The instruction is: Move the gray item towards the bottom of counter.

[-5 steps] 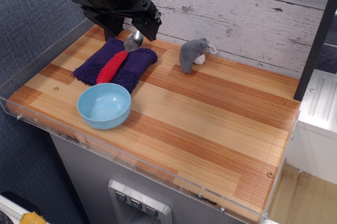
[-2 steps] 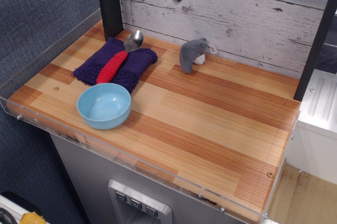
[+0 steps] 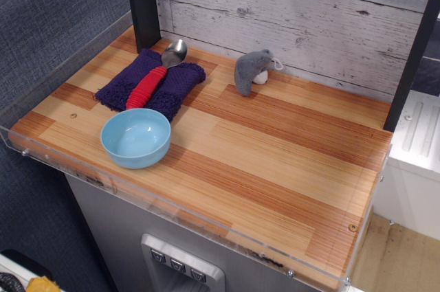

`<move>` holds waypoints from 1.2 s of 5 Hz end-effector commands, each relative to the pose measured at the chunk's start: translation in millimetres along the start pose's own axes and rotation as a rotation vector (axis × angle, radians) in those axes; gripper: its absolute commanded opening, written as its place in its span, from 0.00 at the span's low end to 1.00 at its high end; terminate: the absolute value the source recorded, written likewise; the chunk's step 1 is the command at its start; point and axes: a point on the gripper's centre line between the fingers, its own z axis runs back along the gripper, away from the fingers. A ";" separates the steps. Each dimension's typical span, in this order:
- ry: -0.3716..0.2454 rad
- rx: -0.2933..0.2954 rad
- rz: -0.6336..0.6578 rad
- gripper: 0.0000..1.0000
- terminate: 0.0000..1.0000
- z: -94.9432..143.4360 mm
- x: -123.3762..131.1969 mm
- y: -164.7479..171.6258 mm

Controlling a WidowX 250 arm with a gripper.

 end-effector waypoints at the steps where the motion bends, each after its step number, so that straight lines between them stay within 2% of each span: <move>1: 0.111 0.015 -0.032 1.00 0.00 11.2 -32.1 -8.4; 2: 0.167 0.024 -0.052 1.00 0.00 5.2 -49.4 -9.7; 3: 0.186 0.038 -0.073 1.00 0.00 -10.5 -61.4 -7.1; 4: 0.159 0.039 -0.082 1.00 0.00 -21.0 -59.1 -7.9; 6: 0.132 0.021 -0.098 1.00 0.00 -60.0 -49.5 -13.2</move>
